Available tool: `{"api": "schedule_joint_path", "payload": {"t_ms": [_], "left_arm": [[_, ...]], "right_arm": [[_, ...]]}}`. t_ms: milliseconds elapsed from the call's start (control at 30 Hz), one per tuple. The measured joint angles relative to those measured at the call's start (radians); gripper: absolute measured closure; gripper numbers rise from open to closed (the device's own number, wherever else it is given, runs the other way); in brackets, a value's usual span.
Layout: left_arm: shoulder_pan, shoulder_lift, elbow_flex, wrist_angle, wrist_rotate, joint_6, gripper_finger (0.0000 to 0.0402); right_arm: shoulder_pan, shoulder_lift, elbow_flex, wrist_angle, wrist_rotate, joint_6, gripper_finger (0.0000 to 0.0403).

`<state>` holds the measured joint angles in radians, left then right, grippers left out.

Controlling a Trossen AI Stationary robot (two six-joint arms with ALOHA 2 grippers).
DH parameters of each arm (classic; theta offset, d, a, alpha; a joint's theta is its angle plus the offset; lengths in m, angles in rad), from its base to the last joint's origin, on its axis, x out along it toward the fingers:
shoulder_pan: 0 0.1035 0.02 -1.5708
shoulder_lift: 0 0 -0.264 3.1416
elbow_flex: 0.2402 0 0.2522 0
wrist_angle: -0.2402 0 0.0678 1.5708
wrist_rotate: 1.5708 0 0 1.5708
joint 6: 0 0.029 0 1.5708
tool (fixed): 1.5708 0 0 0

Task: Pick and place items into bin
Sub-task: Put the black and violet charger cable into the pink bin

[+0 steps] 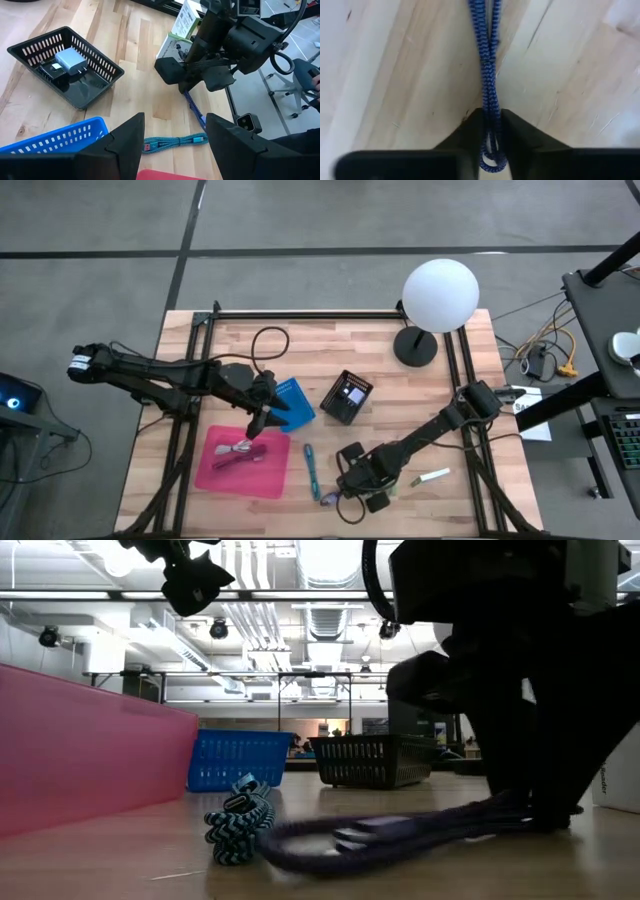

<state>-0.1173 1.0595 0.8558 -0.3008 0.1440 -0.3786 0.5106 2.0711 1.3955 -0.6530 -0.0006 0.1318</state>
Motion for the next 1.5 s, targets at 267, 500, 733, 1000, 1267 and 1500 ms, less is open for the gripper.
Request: {"api": "schedule_joint_path", "payload": {"t_ms": [267,500,733,1000,1267,1500], "left_arm": [[0.000,-0.001,0.000,0.045,0.000,-0.007,0.0207],[0.000,-0.004,0.002,0.094,0.000,0.002,0.0207],[0.000,-0.007,0.002,0.187,0.000,0.058,0.0207],[0.000,-0.009,0.003,0.367,0.000,0.127,0.0207],[0.000,-0.011,0.004,0.404,0.003,0.133,0.0207],[0.000,-0.005,0.001,0.383,0.010,0.133,0.0207]], "right_arm": [[-0.027,-0.029,-0.004,-0.002,0.012,0.210,0.0389],[-0.037,-0.173,-0.012,0.084,0.229,0.266,0.0390],[-0.042,-0.304,-0.023,0.299,0.633,0.271,0.0391],[-0.046,-0.328,-0.027,0.477,0.774,0.229,0.0392],[-0.044,-0.322,-0.028,0.802,0.752,0.055,0.0392],[-0.049,-0.340,-0.025,0.990,0.766,-0.067,0.0393]]}}
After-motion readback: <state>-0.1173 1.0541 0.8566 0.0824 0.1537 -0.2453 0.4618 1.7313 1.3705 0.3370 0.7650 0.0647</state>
